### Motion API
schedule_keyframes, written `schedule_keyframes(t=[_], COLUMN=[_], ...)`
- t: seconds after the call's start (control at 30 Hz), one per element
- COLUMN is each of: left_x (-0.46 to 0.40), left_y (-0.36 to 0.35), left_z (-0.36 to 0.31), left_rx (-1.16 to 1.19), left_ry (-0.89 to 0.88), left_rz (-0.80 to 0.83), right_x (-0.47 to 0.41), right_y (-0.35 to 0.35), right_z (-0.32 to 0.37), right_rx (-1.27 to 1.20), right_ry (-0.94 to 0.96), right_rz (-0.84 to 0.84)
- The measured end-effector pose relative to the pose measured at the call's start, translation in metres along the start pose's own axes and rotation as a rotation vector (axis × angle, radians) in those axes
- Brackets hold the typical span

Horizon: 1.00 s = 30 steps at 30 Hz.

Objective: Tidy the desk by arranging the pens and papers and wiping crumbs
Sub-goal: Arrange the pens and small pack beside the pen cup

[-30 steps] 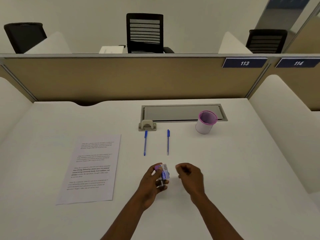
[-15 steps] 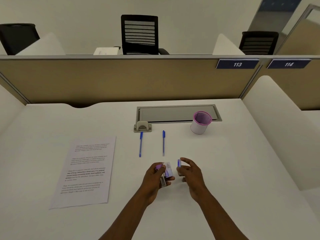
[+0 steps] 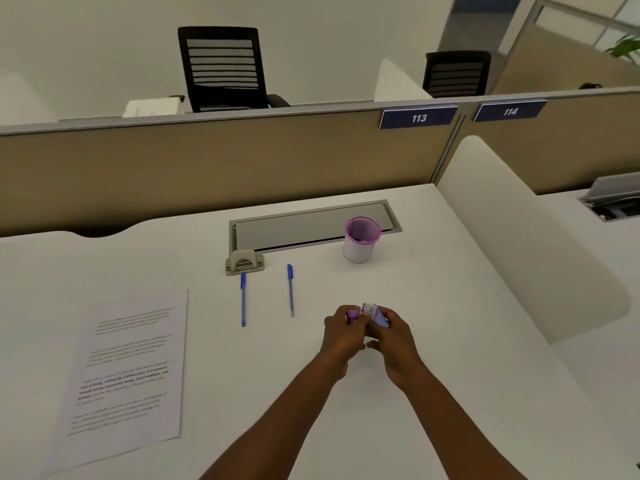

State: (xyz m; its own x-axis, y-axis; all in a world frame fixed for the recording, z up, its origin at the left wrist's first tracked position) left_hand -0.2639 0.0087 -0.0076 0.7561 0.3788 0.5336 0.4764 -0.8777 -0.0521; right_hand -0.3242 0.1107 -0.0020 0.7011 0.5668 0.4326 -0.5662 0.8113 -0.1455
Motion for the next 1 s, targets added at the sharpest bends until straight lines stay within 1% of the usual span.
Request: schedule_keyframes(t=[0.07,0.13,0.23,0.3,0.4,0.47,0.63,0.7,0.9,1.0], left_x=[-0.021,-0.041,-0.077,-0.103,-0.135,-0.147,-0.155,-0.155,-0.164,-0.160], left_y=[-0.020,-0.038,-0.065,-0.080,-0.091,-0.095,-0.099,-0.101,-0.105,-0.112], left_z=[-0.010,-0.025,-0.045,-0.051,-0.053,-0.054,-0.056,-0.060,-0.058,-0.059], left_rx=[0.089,0.150,0.116,0.082,0.052,0.051,0.043,-0.010,-0.144,-0.176], left_ry=[0.051,0.050,-0.010,-0.032,-0.031,-0.057,-0.147,-0.190,-0.238,-0.254], left_rz=[0.015,0.025,0.043,0.015,-0.107,-0.219,-0.516,-0.591,-0.627,-0.601], right_x=[-0.016,-0.037,-0.075,-0.100,-0.135,-0.155,-0.184,-0.190,-0.190,-0.186], right_y=[0.028,0.056,0.093,0.114,0.135,0.139,0.139,0.136,0.140,0.155], right_z=[0.008,0.022,0.049,0.066,0.083,0.091,0.092,0.089,0.089,0.089], right_rx=[-0.082,-0.102,0.028,0.117,0.293,0.437,0.626,0.680,0.714,0.667], right_ry=[-0.014,-0.010,0.062,0.122,0.163,0.194,0.287,0.315,0.392,0.380], right_rz=[-0.077,-0.140,-0.172,-0.202,-0.207,-0.175,-0.156,-0.154,-0.221,-0.335])
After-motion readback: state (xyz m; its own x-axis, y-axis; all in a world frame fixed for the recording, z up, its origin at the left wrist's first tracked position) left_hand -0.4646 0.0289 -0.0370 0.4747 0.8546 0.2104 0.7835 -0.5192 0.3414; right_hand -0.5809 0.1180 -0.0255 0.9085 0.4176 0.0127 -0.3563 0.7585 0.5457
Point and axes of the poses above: each hand's wrist, its own x-axis away from the middle knuckle, its own y-axis out of the back of the hand, z = x × y, the point moved 7 cm from there along -x, towards the middle knuckle, and after that the axes turned 10 degrees about z, right-handed, at the moved point
